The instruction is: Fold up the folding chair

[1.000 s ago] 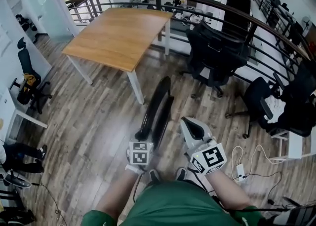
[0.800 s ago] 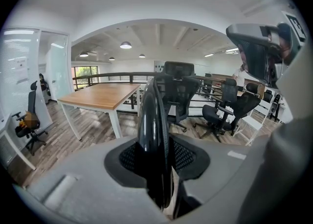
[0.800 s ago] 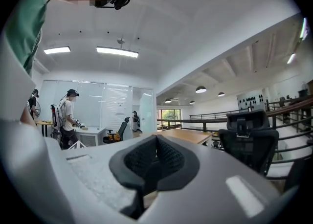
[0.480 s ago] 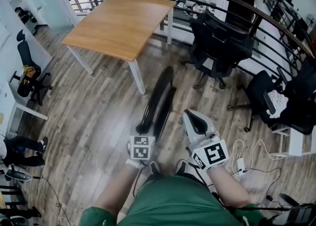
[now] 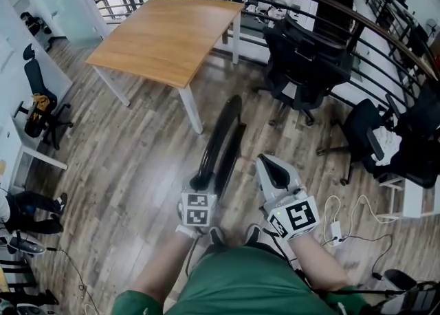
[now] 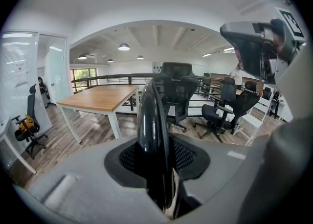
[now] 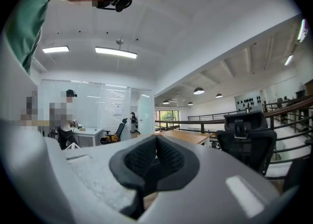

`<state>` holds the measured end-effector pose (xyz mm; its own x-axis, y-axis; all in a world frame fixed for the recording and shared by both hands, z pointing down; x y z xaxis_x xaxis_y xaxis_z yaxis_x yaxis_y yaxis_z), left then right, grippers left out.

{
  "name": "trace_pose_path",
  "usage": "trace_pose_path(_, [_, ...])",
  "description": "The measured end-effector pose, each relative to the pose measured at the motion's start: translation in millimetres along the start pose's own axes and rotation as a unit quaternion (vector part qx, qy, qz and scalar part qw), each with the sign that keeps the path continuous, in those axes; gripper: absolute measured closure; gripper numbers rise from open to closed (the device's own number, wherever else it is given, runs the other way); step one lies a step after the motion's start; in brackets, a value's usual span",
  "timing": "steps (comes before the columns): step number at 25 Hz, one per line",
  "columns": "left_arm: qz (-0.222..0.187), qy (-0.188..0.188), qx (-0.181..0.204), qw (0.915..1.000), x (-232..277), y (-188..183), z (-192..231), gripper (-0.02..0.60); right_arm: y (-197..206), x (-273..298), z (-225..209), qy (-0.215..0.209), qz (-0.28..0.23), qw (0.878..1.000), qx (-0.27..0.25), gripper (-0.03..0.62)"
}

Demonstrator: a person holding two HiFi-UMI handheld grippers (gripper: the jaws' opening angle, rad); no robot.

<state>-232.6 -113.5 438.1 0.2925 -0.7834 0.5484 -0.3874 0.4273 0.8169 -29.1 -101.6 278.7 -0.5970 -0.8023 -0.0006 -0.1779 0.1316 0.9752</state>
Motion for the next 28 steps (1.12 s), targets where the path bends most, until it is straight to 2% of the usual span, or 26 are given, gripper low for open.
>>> trace_pose_path(28, [0.001,-0.003,0.003,1.0000,-3.7,-2.4,-1.2,0.465,2.2,-2.5,0.4,-0.002,0.004,1.000,0.009,0.591])
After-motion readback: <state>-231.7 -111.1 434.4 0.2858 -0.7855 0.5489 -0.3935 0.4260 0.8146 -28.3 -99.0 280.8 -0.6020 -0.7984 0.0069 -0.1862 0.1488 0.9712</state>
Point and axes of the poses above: the fingertips, and each gripper's own axes: x forward along the fingers, z to its left, y out of its underside, the point moved 7 cm from there along -x, backward along the fingers, and after that the axes turned 11 degrees about x, right-handed, at the moved point
